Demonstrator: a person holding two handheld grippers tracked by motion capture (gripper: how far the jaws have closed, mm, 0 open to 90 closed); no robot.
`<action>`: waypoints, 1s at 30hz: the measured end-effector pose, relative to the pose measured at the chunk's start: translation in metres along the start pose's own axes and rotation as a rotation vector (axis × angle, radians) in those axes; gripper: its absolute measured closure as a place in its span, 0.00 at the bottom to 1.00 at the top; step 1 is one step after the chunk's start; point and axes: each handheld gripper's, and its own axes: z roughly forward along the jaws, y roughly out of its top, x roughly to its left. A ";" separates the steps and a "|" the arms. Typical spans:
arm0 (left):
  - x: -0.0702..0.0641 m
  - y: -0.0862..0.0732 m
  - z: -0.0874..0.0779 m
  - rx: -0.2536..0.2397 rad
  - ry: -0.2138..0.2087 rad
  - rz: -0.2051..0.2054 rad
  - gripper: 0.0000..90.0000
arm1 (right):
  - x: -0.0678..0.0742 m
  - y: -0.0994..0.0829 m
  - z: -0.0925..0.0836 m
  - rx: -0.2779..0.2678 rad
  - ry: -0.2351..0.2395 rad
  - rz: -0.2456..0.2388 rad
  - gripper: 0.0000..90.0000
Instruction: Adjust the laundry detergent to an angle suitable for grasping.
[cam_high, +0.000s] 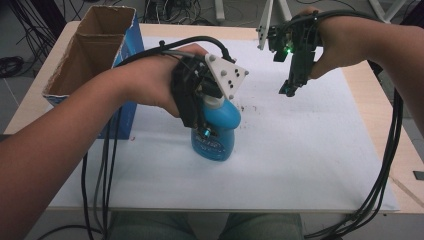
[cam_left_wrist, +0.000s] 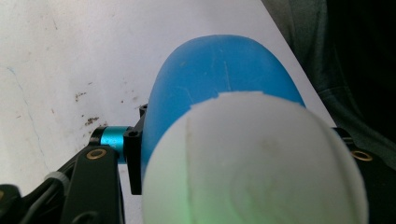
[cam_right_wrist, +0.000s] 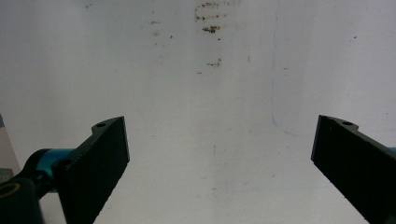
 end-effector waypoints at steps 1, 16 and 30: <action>0.000 0.000 0.000 0.005 0.000 -0.003 0.43 | 0.000 0.000 0.000 0.000 0.000 0.000 0.04; -0.002 0.008 0.001 0.036 0.001 -0.031 0.40 | 0.001 -0.002 -0.003 -0.006 -0.006 0.000 0.04; -0.005 0.006 -0.004 0.052 0.019 -0.048 0.32 | 0.002 0.000 -0.003 -0.007 -0.004 -0.004 0.04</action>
